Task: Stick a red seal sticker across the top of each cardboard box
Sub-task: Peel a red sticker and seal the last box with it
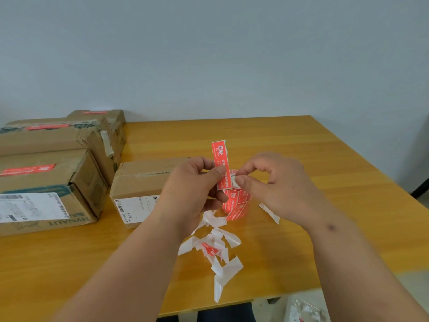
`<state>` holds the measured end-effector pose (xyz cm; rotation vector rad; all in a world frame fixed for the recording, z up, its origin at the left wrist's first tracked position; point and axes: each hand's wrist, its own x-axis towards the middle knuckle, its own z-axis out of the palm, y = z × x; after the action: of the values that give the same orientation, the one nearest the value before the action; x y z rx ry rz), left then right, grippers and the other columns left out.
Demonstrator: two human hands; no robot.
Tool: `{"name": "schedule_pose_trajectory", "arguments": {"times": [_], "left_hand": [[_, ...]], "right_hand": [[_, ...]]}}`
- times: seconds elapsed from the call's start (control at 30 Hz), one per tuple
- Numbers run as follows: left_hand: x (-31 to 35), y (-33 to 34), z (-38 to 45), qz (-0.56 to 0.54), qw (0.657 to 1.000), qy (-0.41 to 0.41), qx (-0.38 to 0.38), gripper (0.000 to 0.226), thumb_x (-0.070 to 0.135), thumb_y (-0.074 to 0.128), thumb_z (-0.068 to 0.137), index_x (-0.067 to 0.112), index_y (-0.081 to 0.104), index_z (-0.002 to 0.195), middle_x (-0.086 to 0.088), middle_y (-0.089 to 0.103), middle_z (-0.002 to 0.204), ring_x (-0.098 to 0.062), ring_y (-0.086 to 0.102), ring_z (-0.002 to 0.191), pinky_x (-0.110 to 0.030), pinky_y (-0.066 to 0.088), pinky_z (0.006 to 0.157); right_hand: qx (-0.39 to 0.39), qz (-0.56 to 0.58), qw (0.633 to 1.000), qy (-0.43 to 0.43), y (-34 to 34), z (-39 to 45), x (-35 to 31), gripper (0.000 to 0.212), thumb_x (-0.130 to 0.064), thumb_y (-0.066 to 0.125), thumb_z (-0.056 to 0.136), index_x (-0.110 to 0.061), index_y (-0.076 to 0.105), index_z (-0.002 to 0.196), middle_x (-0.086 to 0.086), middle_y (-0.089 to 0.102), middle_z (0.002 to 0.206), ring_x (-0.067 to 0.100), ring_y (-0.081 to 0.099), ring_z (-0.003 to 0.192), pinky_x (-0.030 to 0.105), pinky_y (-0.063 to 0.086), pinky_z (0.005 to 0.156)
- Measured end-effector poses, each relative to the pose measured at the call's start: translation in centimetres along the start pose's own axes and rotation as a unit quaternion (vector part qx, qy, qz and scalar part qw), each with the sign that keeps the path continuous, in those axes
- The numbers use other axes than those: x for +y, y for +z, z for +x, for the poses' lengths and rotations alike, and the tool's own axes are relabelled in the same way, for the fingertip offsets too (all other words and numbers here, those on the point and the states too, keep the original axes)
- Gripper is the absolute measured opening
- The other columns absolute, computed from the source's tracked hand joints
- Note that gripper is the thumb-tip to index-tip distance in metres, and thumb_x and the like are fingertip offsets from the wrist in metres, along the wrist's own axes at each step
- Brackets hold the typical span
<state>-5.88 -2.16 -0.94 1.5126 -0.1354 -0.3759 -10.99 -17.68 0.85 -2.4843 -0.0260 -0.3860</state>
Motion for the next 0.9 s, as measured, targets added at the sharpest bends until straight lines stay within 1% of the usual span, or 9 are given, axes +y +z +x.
{"name": "schedule_pose_trajectory", "arguments": {"times": [0.2, 0.33, 0.4, 0.5, 0.57, 0.67, 0.77, 0.83, 0.9], "left_hand": [[-0.2, -0.4, -0.5, -0.020, 1.000, 0.005, 0.003, 0.009, 0.019, 0.063, 0.093, 0.010, 0.065, 0.096, -0.003, 0.065, 0.063, -0.016, 0.056, 0.052, -0.023, 0.045, 0.043], [-0.3, -0.6, -0.9, -0.025, 0.999, 0.010, 0.018, 0.012, 0.020, 0.066, 0.090, 0.010, 0.063, 0.098, -0.006, 0.064, 0.064, -0.016, 0.056, 0.051, -0.024, 0.044, 0.042], [-0.2, -0.7, -1.1, -0.022, 0.999, 0.014, 0.030, 0.016, 0.022, 0.068, 0.089, 0.012, 0.061, 0.100, -0.008, 0.066, 0.066, -0.017, 0.057, 0.051, -0.026, 0.044, 0.043], [-0.1, -0.8, -1.6, 0.042, 0.995, 0.056, 0.065, 0.021, 0.030, 0.067, 0.089, 0.017, 0.056, 0.101, -0.007, 0.069, 0.069, -0.016, 0.060, 0.053, -0.028, 0.048, 0.048], [-0.2, -1.1, -2.0, 0.105, 0.984, 0.114, 0.093, 0.014, 0.032, 0.065, 0.090, 0.021, 0.057, 0.094, -0.002, 0.066, 0.069, -0.013, 0.059, 0.056, -0.030, 0.051, 0.052], [-0.2, -1.6, -2.9, 0.100, 0.984, 0.136, 0.056, 0.006, 0.023, 0.067, 0.089, 0.023, 0.061, 0.089, 0.003, 0.064, 0.067, -0.013, 0.059, 0.062, -0.033, 0.052, 0.060], [-0.4, -2.0, -3.2, -0.012, 0.996, 0.093, 0.013, 0.010, 0.010, 0.066, 0.089, 0.016, 0.060, 0.093, 0.000, 0.067, 0.068, -0.014, 0.059, 0.061, -0.031, 0.046, 0.061], [-0.5, -2.3, -3.2, -0.073, 0.995, 0.070, 0.012, 0.012, 0.006, 0.065, 0.089, 0.014, 0.056, 0.093, -0.004, 0.066, 0.069, -0.016, 0.056, 0.059, -0.030, 0.044, 0.059], [-0.7, -2.5, -3.2, -0.103, 0.993, 0.058, 0.010, 0.014, 0.005, 0.063, 0.089, 0.015, 0.054, 0.088, -0.007, 0.063, 0.070, -0.016, 0.054, 0.057, -0.029, 0.042, 0.057]], "right_hand": [[-0.032, 0.080, 0.996, 0.028, 1.2, -0.4, -0.6, 0.015, -0.043, 0.062, 0.087, -0.031, 0.069, 0.080, -0.017, 0.066, 0.087, 0.002, 0.059, 0.093, 0.046, 0.040, 0.098], [-0.021, 0.133, 0.990, 0.046, 1.6, -0.7, -1.2, 0.009, -0.033, 0.070, 0.084, -0.025, 0.070, 0.079, -0.011, 0.068, 0.087, 0.004, 0.061, 0.086, 0.036, 0.049, 0.085], [-0.014, 0.157, 0.986, 0.052, 1.7, -0.9, -1.6, 0.009, -0.028, 0.071, 0.084, -0.024, 0.069, 0.076, -0.012, 0.067, 0.083, 0.001, 0.060, 0.081, 0.027, 0.048, 0.075], [-0.012, 0.181, 0.981, 0.068, 1.9, -1.0, -1.9, 0.014, -0.025, 0.068, 0.086, -0.024, 0.067, 0.072, -0.017, 0.066, 0.072, -0.005, 0.058, 0.070, 0.020, 0.040, 0.066], [-0.011, 0.208, 0.975, 0.081, 2.0, -1.0, -2.0, 0.013, -0.025, 0.067, 0.087, -0.020, 0.067, 0.075, -0.010, 0.068, 0.071, -0.002, 0.061, 0.062, 0.020, 0.043, 0.063], [-0.020, 0.249, 0.964, 0.086, 2.0, -1.2, -2.4, 0.016, -0.025, 0.065, 0.090, -0.014, 0.067, 0.079, 0.002, 0.067, 0.072, 0.007, 0.062, 0.057, 0.020, 0.047, 0.056], [-0.045, 0.298, 0.951, 0.071, 2.2, -1.5, -2.6, 0.014, -0.021, 0.062, 0.092, -0.011, 0.068, 0.085, 0.012, 0.070, 0.086, 0.026, 0.066, 0.075, 0.025, 0.056, 0.063], [-0.059, 0.300, 0.951, 0.050, 2.4, -1.6, -2.5, 0.010, -0.019, 0.062, 0.092, -0.014, 0.069, 0.087, 0.012, 0.070, 0.091, 0.029, 0.066, 0.088, 0.037, 0.056, 0.076], [-0.066, 0.302, 0.950, 0.039, 2.6, -1.8, -2.4, 0.007, -0.018, 0.063, 0.091, -0.018, 0.070, 0.089, 0.011, 0.070, 0.092, 0.028, 0.067, 0.088, 0.041, 0.056, 0.080]]}}
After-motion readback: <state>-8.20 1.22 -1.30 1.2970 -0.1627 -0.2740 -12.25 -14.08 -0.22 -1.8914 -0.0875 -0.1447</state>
